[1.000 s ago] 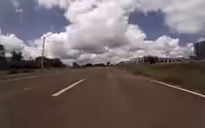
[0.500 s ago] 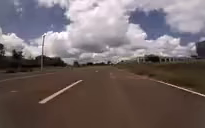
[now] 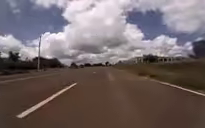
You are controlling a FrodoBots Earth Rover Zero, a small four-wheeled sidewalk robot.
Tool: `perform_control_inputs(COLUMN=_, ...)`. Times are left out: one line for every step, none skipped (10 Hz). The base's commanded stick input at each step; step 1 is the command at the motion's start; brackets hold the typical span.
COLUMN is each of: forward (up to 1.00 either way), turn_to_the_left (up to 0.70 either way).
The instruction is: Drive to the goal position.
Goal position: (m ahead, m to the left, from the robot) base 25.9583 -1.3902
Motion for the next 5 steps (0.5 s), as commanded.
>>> perform_control_inputs(forward=1.0, turn_to_the_left=0.0)
perform_control_inputs(forward=1.0, turn_to_the_left=0.0)
perform_control_inputs(forward=1.0, turn_to_the_left=0.0)
perform_control_inputs(forward=1.0, turn_to_the_left=0.0)
perform_control_inputs(forward=1.0, turn_to_the_left=0.0)
